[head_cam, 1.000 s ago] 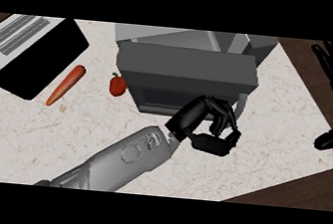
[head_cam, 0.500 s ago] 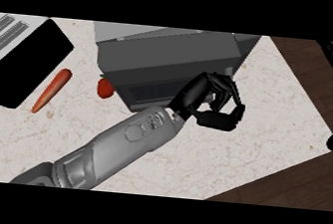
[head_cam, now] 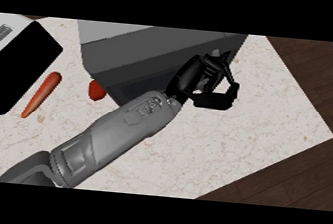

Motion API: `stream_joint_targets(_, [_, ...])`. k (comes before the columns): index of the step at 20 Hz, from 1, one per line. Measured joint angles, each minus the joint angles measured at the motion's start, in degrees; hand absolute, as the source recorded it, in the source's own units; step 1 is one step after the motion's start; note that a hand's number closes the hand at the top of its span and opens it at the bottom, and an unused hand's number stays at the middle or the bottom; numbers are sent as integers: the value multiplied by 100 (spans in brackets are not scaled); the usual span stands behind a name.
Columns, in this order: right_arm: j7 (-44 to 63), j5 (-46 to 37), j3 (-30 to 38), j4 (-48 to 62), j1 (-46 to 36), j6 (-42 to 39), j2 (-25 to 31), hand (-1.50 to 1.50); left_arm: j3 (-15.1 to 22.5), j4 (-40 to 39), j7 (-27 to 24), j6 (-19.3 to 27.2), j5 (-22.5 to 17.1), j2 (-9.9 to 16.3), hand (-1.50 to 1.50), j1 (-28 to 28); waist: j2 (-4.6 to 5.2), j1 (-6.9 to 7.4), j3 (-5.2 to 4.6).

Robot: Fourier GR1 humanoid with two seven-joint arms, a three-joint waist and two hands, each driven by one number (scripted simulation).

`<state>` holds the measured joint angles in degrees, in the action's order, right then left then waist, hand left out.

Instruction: Pick up the milk, place it into the microwave and close the microwave

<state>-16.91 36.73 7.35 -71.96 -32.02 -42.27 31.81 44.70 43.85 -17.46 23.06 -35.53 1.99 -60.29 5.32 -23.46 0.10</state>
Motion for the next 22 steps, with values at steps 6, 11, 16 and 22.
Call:
stream_joint_targets(6, [135,116,44,43,-192,-105,190,-150,-112,118,-188,181,-365,29,150,89,5,-88,-10])
stream_joint_targets(11, [223,187,76,107,-323,-169,316,-150,-89,171,-307,342,-520,62,150,117,12,-138,1])
stream_joint_targets(16, [291,242,86,162,-440,-228,397,-150,-41,202,-392,528,-630,86,150,121,19,-178,10])
stream_joint_targets(22, [370,376,95,246,-556,-306,444,-150,16,242,-496,716,-729,123,150,126,32,-225,19])
